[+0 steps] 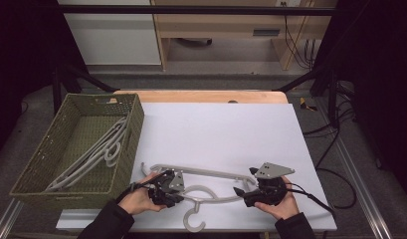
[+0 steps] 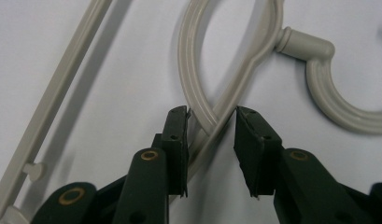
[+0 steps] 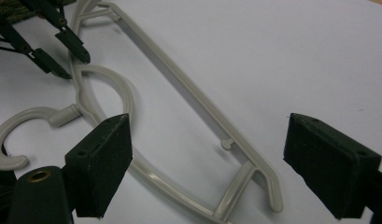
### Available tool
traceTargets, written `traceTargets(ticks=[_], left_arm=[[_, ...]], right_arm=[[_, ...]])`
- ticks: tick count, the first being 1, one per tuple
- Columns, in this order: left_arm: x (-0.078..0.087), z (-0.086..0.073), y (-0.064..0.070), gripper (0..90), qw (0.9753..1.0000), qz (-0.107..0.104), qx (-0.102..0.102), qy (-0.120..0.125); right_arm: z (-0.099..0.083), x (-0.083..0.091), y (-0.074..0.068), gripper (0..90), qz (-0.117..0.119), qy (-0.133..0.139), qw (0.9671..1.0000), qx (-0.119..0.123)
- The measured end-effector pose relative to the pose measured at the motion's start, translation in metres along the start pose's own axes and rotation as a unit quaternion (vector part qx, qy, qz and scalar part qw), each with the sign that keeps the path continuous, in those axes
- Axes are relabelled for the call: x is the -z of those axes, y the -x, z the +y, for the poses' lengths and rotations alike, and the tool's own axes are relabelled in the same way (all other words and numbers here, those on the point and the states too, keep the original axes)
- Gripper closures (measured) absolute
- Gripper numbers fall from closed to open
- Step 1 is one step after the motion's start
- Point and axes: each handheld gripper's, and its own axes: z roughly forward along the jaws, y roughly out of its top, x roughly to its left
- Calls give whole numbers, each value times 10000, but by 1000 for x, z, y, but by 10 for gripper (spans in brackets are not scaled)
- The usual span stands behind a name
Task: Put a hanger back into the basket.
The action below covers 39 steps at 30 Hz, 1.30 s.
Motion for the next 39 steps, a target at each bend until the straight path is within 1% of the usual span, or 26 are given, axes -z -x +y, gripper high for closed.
traceTargets(ticks=[2, 3, 6, 9, 11, 13, 14, 15, 16, 18, 19, 21, 22, 24, 25, 26, 27, 28, 30, 32, 34, 35, 36, 37, 38, 39], left_arm=[[1, 0, 4, 681, 10000, 2, -4, -52], [2, -1, 6, 686, 10000, -2, 48, -54], [6, -6, 11, 703, 9998, -64, 181, -2], [10, -11, 15, 747, 9993, -186, 310, 83], [11, -14, 19, 771, 9988, -200, 408, 205], [12, -13, 23, 773, 9988, -158, 418, 197], [11, -12, 25, 779, 9981, -196, 520, 275], [10, -12, 26, 790, 9979, -196, 539, 307], [9, -10, 29, 795, 9976, -95, 600, 346], [7, -7, 31, 797, 9969, 17, 688, 371], [5, -6, 31, 797, 9955, 22, 836, 449], [4, -6, 30, 797, 9938, 8, 975, 538], [4, -5, 29, 796, 9935, -10, 1007, 538], [4, -5, 29, 795, 9933, -4, 1009, 569], [5, -3, 29, 792, 9929, 57, 1043, 561], [5, -2, 28, 788, 9931, 84, 1007, 593], [6, -1, 28, 789, 9925, 88, 1015, 669], [10, 3, 27, 759, 9917, 120, 1050, 730], [16, 10, 27, 718, 9922, 168, 950, 792], [18, 17, 27, 684, 9930, 142, 858, 796], [16, 26, 28, 659, 9948, 99, 712, 726], [12, 31, 27, 656, 9963, 2, 633, 588], [10, 34, 27, 654, 9968, -8, 587, 545], [4, 38, 27, 650, 9972, -77, 578, 470], [0, 41, 26, 636, 9980, -128, 513, 336], [-4, 43, 26, 633, 9984, -115, 484, 256]], right_arm=[[0, 1, 0, 156, -5, 16, 10000, 2], [0, 1, 0, 156, -10, 20, 10000, -9], [1, 3, 1, 156, -23, 43, 10000, -21], [1, 4, 1, 156, -30, 70, 10000, -29], [1, 5, 1, 156, -30, 72, 10000, -28], [1, 5, 1, 156, -35, 68, 10000, -29], [1, 5, 1, 156, -37, 70, 10000, -28], [1, 5, 1, 156, -42, 75, 10000, -29], [2, 5, 2, 156, -46, 89, 9999, -13], [2, 7, 2, 156, -55, 107, 9999, -36], [2, 7, 3, 156, -58, 121, 9999, -39], [2, 8, 3, 156, -60, 139, 9999, -42], [2, 8, 3, 156, -59, 141, 9999, -46], [2, 8, 3, 156, -58, 137, 9999, -48], [2, 8, 3, 154, -58, 134, 9999, -43], [3, 8, 3, 153, -59, 138, 9999, -42], [3, 8, 3, 151, -59, 147, 9999, -53], [3, 9, 3, 151, -56, 149, 9999, -57], [3, 9, 4, 146, -48, 177, 9998, -85], [4, 10, 4, 142, -48, 215, 9997, -94], [4, 11, 5, 138, -63, 232, 9996, -115], [4, 11, 5, 136, -68, 244, 9996, -123], [4, 12, 5, 137, -78, 256, 9996, -134], [4, 13, 6, 137, -86, 260, 9995, -139], [5, 13, 6, 137, -84, 292, 9994, -144], [5, 14, 6, 137, -93, 293, 9994, -148]])
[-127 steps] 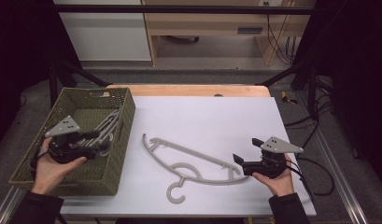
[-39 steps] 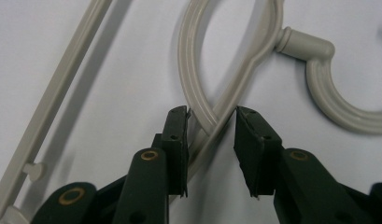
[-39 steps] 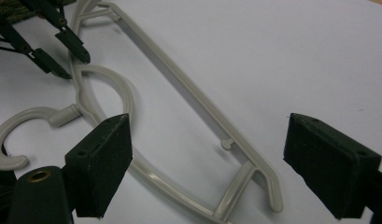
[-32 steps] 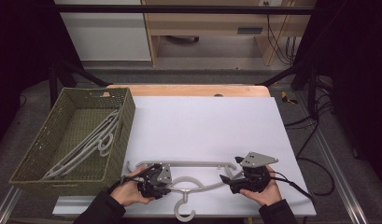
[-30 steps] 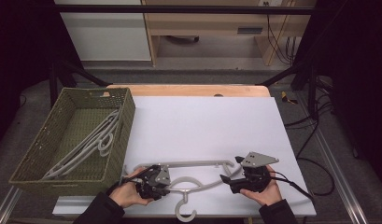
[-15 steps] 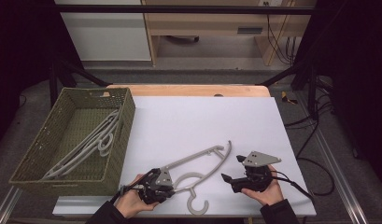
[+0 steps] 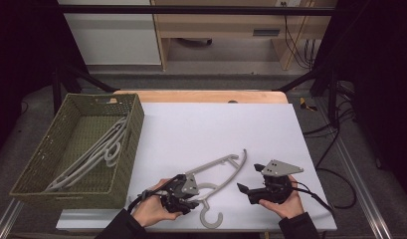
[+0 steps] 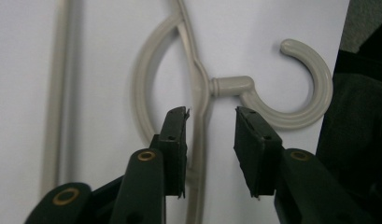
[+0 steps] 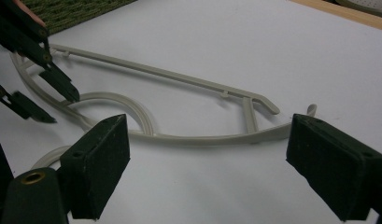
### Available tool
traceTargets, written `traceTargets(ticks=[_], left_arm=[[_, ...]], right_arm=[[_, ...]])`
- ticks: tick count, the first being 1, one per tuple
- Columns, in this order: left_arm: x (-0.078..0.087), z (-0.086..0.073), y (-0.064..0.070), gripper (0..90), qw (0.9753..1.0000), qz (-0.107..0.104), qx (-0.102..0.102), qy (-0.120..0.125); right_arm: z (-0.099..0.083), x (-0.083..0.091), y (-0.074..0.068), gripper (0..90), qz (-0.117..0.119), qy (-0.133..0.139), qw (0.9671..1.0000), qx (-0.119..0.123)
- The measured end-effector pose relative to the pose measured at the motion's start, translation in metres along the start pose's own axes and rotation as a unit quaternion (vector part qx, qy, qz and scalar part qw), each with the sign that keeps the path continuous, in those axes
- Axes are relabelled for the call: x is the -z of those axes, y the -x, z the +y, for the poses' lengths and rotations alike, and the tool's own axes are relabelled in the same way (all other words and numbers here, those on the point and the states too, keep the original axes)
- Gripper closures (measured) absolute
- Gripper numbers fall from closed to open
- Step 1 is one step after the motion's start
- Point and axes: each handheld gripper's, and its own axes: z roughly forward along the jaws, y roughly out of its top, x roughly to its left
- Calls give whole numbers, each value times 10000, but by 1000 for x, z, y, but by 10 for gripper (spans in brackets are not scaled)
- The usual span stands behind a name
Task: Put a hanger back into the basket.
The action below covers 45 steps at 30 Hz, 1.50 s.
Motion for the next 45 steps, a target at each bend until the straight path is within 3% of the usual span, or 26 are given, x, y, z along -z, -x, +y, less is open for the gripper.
traceTargets(ticks=[4, 11, 15, 19, 21, 24, 28, 34, 45], left_arm=[[-13, 2, -4, 645, 9996, -38, -15, -296], [-16, 4, -6, 660, 9988, -154, 152, -429], [-17, 9, -4, 695, 9974, -89, 299, -644], [-17, 14, -1, 766, 9958, -56, 306, -857], [-18, 15, 0, 818, 9956, -12, 217, -915], [-18, 17, 3, 826, 9950, 86, 213, -974], [-17, 15, 4, 829, 9958, 112, 215, -885], [-11, 13, 4, 830, 9973, -12, 284, -673], [21, 13, -1, 832, 9990, -24, 410, -160]], right_arm=[[1, 2, 1, 137, -2, 19, 10000, -25], [2, 4, 2, 136, -9, 40, 10000, -49], [2, 4, 3, 134, -25, 37, 10000, -38], [2, 5, 3, 129, -35, 51, 10000, -61], [2, 6, 3, 128, -34, 55, 10000, -64], [2, 6, 3, 128, -41, 56, 10000, -64], [2, 6, 4, 128, -40, 53, 10000, -66], [1, 9, 6, 128, -53, 88, 9999, -89], [2, 17, 11, 132, -99, 243, 9995, -165]])
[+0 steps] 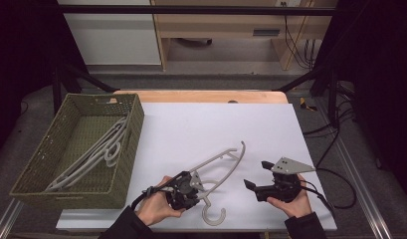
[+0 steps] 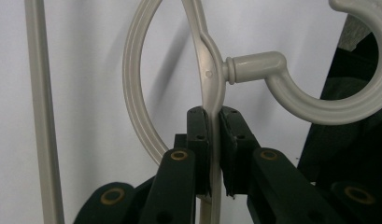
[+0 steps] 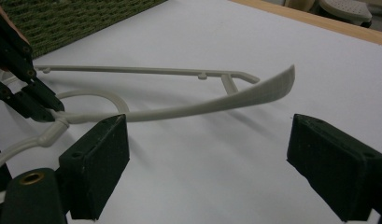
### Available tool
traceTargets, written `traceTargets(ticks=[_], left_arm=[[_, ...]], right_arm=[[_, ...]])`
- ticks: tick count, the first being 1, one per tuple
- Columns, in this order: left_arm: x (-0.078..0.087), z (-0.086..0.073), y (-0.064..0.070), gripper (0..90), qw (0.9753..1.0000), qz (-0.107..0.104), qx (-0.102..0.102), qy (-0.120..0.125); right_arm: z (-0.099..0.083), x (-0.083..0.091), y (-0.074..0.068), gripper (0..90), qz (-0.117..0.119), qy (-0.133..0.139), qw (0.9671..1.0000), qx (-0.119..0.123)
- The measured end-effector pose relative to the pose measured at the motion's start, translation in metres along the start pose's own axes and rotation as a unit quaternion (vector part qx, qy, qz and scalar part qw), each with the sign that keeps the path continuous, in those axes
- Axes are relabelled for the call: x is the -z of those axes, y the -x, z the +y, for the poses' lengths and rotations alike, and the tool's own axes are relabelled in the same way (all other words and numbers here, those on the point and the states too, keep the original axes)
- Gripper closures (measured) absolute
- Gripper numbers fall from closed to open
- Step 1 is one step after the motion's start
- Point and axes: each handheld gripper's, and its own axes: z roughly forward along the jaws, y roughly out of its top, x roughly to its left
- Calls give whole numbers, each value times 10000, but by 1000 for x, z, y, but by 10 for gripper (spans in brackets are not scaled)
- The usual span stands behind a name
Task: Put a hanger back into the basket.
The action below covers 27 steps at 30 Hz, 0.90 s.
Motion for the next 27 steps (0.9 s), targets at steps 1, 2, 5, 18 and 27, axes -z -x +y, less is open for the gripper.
traceTargets(ticks=[1, 2, 5, 18, 27], left_arm=[[4, 0, -1, 832, 10000, 0, 35, 60], [7, 0, -1, 832, 9999, 4, 64, 118], [15, 1, -1, 832, 9997, -39, 78, 228], [56, 17, 5, 833, 9988, 91, -57, 484], [102, 47, 7, 832, 9966, 238, -244, 754]], right_arm=[[0, 1, 0, 132, 2, 6, 10000, -17], [0, 2, 1, 132, -7, 18, 10000, -31], [-1, 3, 4, 132, -50, 37, 10000, -53], [-4, 9, 14, 135, -197, 103, 9996, -197], [-3, 12, 15, 122, -283, 186, 9991, -238]])
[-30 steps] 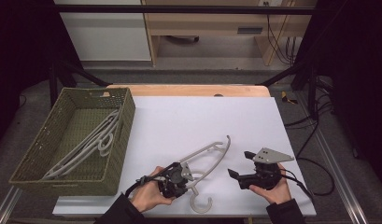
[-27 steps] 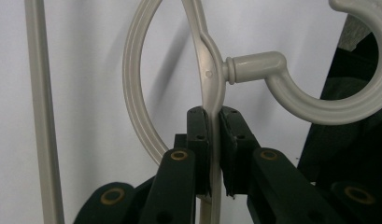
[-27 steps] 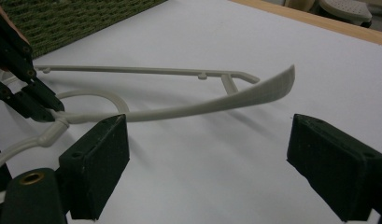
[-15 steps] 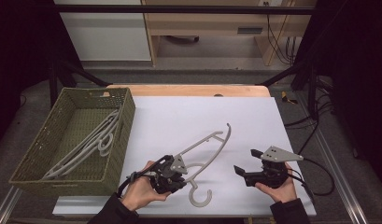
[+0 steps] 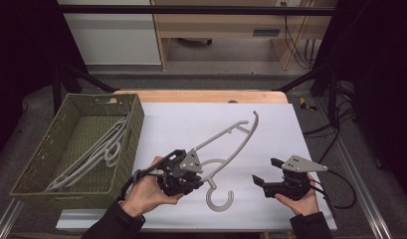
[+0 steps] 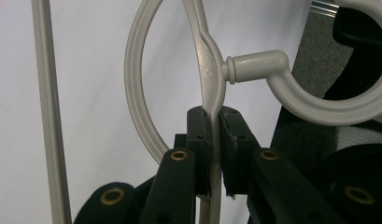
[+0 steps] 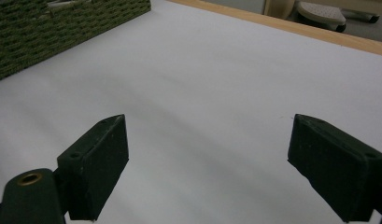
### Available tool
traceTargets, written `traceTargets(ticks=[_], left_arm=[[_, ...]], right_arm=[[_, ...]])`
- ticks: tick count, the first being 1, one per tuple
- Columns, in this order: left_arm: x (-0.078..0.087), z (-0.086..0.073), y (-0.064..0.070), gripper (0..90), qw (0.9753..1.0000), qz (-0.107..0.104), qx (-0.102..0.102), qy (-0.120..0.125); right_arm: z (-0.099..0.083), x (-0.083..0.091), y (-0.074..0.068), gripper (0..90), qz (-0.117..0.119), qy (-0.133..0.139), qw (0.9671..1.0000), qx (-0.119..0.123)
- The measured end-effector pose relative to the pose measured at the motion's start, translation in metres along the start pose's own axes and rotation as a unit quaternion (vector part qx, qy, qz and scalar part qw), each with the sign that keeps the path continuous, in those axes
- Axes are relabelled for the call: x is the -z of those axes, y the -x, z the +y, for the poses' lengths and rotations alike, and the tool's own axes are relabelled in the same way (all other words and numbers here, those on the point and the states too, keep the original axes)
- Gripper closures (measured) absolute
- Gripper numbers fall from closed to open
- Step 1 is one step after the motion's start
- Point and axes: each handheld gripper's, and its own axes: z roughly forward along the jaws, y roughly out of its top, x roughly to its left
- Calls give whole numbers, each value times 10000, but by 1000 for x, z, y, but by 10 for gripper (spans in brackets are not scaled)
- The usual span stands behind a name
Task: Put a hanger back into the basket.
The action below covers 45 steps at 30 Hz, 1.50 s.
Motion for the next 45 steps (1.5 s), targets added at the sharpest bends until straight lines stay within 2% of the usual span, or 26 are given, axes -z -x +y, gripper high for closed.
traceTargets(ticks=[5, 8, 11, 22, 24, 30, 41, 45], left_arm=[[24, 5, -12, 832, 9998, 126, 76, 146], [38, 4, -22, 832, 9997, 192, 113, 137], [52, 1, -31, 833, 9991, 292, 257, 195], [108, -18, -67, 832, 9957, 480, 654, 450], [116, -25, -74, 832, 9948, 564, 740, 422], [126, -48, -91, 832, 9937, 622, 879, 325], [136, -91, -120, 832, 9887, 758, 1289, 74], [136, -108, -129, 832, 9873, 761, 1393, -100]], right_arm=[[1, 2, 1, 91, -52, 105, 9999, -30], [1, 2, 1, 75, -82, 150, 9998, -31], [1, 2, 1, 60, -116, 175, 9998, -72], [1, 1, 2, 39, -197, 167, 9996, -88], [1, 1, 2, 34, -219, 178, 9996, -91], [1, 0, 2, 35, -209, 171, 9996, -68], [0, -1, 1, 44, -182, 99, 9998, -62], [0, -1, 1, 44, -176, 95, 9998, -32]])
